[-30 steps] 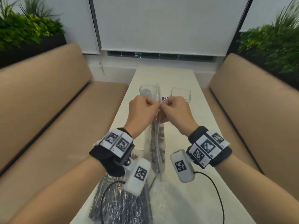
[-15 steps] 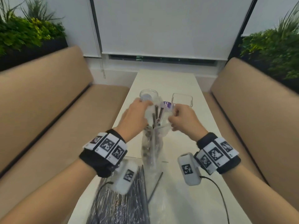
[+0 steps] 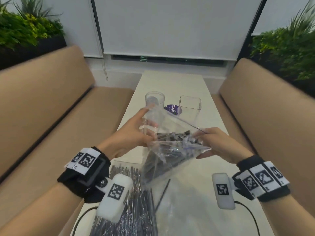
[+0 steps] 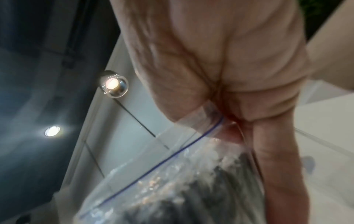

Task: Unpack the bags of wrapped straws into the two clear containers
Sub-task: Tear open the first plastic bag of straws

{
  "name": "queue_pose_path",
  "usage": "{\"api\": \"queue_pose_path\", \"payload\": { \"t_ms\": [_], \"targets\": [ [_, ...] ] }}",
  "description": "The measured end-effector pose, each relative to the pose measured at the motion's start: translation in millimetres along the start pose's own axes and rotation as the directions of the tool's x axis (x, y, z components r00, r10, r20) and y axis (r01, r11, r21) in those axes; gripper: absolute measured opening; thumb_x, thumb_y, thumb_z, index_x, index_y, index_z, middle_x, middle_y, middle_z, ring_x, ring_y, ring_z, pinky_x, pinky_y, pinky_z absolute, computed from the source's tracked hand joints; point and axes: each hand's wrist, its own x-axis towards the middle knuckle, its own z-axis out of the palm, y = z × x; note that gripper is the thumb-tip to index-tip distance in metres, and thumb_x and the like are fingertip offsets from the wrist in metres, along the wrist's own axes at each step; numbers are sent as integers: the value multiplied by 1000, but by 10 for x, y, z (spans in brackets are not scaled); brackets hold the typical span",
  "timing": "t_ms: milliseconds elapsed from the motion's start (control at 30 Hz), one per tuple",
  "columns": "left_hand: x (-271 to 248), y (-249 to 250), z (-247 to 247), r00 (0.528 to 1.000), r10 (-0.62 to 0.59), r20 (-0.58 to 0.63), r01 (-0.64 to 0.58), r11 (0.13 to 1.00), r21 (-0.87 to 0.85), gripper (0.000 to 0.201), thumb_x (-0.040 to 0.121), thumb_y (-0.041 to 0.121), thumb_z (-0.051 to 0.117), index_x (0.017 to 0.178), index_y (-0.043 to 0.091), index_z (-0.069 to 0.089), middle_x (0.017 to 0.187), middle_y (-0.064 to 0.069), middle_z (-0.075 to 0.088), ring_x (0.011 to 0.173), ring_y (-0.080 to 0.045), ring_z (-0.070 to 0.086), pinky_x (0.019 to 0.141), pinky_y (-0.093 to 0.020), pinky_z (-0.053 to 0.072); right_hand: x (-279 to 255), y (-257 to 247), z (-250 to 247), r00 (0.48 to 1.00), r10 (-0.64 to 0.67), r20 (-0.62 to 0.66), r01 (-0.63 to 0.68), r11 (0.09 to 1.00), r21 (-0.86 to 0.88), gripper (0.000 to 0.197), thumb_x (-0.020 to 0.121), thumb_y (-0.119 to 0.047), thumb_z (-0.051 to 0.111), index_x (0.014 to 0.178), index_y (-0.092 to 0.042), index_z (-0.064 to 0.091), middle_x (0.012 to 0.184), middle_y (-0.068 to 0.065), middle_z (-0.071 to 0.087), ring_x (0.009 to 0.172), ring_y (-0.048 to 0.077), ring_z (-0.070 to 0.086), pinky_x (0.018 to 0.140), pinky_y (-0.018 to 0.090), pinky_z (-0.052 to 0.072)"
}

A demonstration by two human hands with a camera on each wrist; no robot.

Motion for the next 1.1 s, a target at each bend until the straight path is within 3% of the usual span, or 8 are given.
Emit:
{"api": "queue_pose_path", "payload": {
  "t_ms": [200, 333, 433, 600, 700, 833, 967, 1100],
  "targets": [
    [-78, -365, 34, 961, -273, 34, 263, 950, 170, 103, 76, -7, 74, 145, 48, 20, 134, -15, 38, 59, -12, 56, 58, -25, 55, 46, 252, 173, 985, 171, -8, -166, 963, 214, 17, 100, -17, 46, 103, -3, 54, 104, 27, 59, 73, 39, 67, 63, 42, 61],
    [-139, -522, 221, 929, -358, 95, 363, 931, -41, 121, 80, 2, 76, 145, 54, -13, 114, -7, 69, 77, -17, 72, 80, -40, 60, 30, 356, 334, 950, 226, 216, -283, 916, 286, 44, 101, -39, 42, 122, -3, 55, 121, 33, 60, 87, 42, 69, 75, 50, 61],
    [-191, -609, 476, 936, -352, -21, 331, 899, -286, 123, 80, -12, 69, 149, 42, -17, 119, -9, 61, 87, -23, 71, 66, -32, 61, -42, 296, 414, 922, 68, 382, -234, 883, 406, 47, 97, -47, 47, 128, -13, 58, 125, 18, 66, 110, 38, 65, 88, 51, 55],
    [-179, -680, 648, 919, -346, -186, 205, 827, -524, 118, 73, -19, 70, 154, 31, 0, 124, 0, 52, 96, -23, 68, 64, -30, 61, -165, 238, 488, 922, -157, 353, 8, 921, 390, 50, 85, 4, 54, 133, -9, 48, 129, 23, 61, 118, 39, 60, 100, 53, 46],
    [-194, -638, 562, 921, -344, -184, 342, 939, -45, 133, 59, 13, 91, 153, 31, -1, 150, -6, 25, 131, -29, 44, 108, -44, 42, -208, 169, 393, 954, -155, 255, 110, 977, 182, 58, 71, 14, 47, 124, -8, 58, 117, 21, 69, 110, 32, 66, 98, 48, 51],
    [-127, -495, 391, 980, -43, -194, 162, 738, 655, 139, 46, 46, 92, 152, 35, 3, 156, 1, -16, 145, -30, 10, 116, -56, 13, -250, -26, 272, 963, -197, 185, 250, 907, -339, 63, 72, 10, 41, 115, -30, 65, 112, 7, 71, 94, 22, 67, 83, 41, 56],
    [-30, -510, 291, 995, -8, 97, -30, 924, 381, 106, 48, 15, 96, 136, 36, 40, 142, 10, 46, 129, -5, 47, 115, -42, 33, -244, -225, 313, 943, -297, 152, 334, 849, -410, 54, 79, 10, 47, 107, -28, 74, 105, 3, 75, 96, 33, 69, 82, 47, 58],
    [8, -879, 363, 985, 0, -171, 29, 986, 166, 72, 46, 24, 96, 111, 24, 65, 104, 6, 76, 97, -7, 71, 91, -38, 57, -93, -93, 263, 884, -396, -249, 340, 909, -241, 13, 84, -12, 69, 95, -16, 75, 90, -4, 74, 86, 9, 67, 72, 24, 51]
  ]
}}
